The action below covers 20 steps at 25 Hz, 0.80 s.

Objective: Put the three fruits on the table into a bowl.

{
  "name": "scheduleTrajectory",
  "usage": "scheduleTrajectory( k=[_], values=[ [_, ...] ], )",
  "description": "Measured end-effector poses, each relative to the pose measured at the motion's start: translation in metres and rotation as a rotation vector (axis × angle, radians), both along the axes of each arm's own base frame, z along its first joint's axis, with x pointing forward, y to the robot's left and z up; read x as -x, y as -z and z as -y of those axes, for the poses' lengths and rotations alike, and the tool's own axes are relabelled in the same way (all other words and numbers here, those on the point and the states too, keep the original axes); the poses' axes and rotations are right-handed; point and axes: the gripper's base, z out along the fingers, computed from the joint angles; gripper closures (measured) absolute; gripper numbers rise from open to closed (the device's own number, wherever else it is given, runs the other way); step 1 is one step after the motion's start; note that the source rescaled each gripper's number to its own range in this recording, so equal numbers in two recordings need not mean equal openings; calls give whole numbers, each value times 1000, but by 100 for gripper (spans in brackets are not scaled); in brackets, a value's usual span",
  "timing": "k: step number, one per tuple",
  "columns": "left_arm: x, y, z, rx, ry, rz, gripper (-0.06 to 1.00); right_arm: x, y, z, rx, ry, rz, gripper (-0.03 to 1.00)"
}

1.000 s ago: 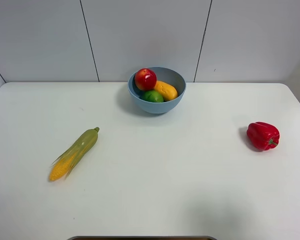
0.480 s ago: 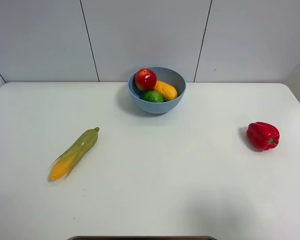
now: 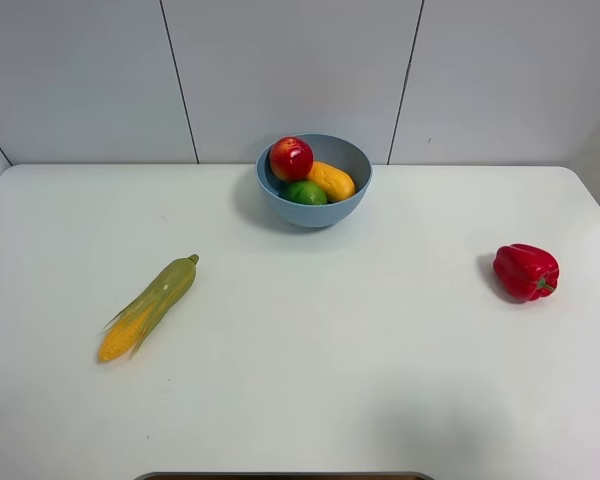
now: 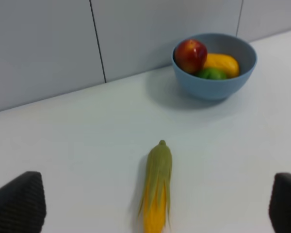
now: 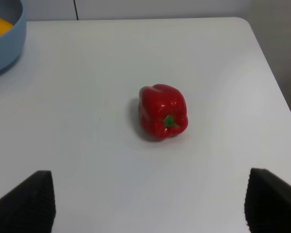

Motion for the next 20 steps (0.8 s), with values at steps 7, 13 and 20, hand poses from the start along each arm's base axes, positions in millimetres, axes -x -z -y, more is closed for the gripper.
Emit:
scheduleTrajectory(
  k=[7, 13, 20],
  values=[
    [-1, 53, 0, 76, -26, -33, -6, 0, 0, 0, 0, 0, 0, 39],
    [-15, 78, 5, 52, -55, -123, -6, 0, 0, 0, 0, 0, 0, 39],
    [-26, 103, 9, 6, -71, -207, -6, 0, 0, 0, 0, 0, 0, 39]
  ],
)
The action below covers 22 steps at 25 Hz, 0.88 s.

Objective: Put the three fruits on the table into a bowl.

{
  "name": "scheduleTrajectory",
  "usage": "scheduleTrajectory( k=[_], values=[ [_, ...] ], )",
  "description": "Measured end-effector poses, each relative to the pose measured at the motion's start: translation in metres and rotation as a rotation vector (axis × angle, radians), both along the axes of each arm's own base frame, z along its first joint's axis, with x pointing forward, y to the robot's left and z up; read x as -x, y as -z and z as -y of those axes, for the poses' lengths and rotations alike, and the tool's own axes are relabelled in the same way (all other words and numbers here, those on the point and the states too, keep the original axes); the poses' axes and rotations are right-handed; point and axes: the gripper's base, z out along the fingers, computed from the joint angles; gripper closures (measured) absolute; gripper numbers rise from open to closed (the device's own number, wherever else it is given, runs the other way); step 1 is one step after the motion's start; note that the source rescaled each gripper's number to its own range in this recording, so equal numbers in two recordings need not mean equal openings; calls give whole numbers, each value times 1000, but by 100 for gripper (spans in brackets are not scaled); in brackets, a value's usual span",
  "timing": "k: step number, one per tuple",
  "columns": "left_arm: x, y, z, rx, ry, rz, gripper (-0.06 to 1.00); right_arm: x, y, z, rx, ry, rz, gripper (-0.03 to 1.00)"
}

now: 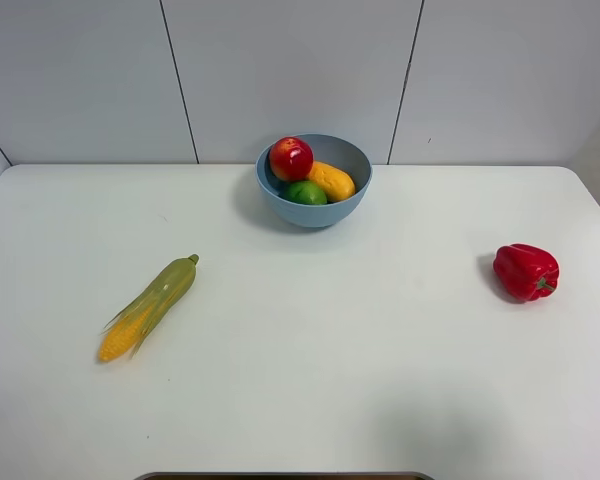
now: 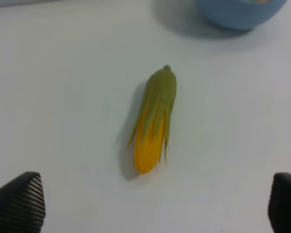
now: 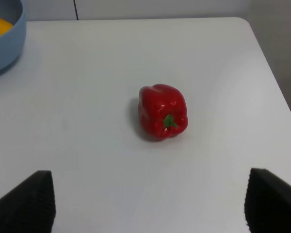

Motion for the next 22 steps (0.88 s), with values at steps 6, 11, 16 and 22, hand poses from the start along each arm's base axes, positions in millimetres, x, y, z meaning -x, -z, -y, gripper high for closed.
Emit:
scheduleTrajectory(
  k=[6, 11, 16, 22],
  values=[
    [-5, 19, 2, -20, -10, -80, -6, 0, 0, 0, 0, 0, 0, 39],
    [-5, 19, 2, -18, -12, -85, -6, 0, 0, 0, 0, 0, 0, 39],
    [-5, 19, 2, -17, -22, -85, -6, 0, 0, 0, 0, 0, 0, 39],
    [-5, 19, 2, -13, -174, -85, -6, 0, 0, 0, 0, 0, 0, 39]
  ],
)
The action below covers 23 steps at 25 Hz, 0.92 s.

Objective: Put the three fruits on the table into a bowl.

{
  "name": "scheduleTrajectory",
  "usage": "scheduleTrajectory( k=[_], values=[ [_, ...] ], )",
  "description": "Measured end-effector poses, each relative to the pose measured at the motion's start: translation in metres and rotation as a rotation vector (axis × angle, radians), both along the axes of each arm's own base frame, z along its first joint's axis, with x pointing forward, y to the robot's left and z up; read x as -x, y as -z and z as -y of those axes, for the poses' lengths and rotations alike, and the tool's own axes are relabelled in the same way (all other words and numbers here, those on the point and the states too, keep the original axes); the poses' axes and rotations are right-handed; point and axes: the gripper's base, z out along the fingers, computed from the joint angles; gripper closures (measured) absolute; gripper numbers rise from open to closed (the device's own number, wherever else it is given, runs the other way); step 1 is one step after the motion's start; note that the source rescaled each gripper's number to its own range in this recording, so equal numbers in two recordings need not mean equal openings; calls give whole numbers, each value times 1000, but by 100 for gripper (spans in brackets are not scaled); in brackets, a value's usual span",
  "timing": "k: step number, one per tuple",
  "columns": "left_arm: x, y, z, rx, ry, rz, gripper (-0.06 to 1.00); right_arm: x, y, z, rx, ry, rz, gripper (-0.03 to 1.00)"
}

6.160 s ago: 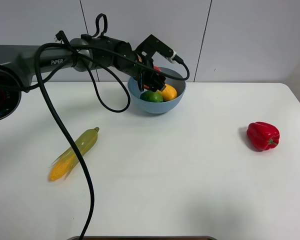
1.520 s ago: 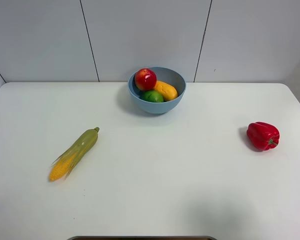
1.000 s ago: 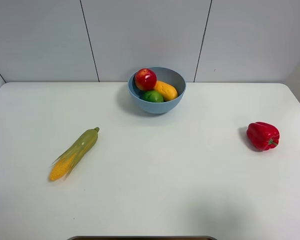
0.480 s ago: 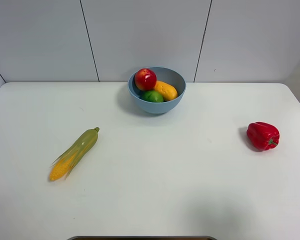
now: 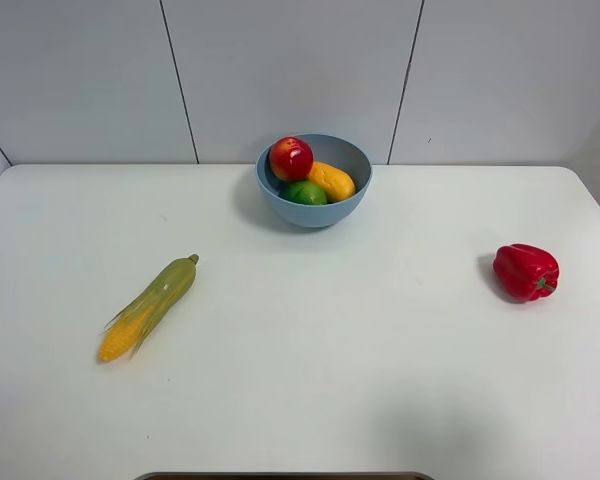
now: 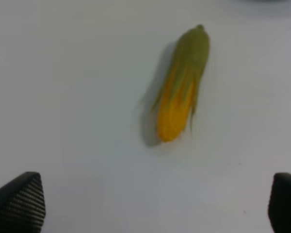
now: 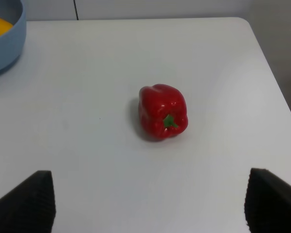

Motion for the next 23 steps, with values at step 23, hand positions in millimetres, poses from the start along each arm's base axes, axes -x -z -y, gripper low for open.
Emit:
scheduleTrajectory(
  k=[23],
  values=[
    [2, 0, 0, 0, -261, 0, -6, 0, 0, 0, 0, 0, 0, 39]
  ],
)
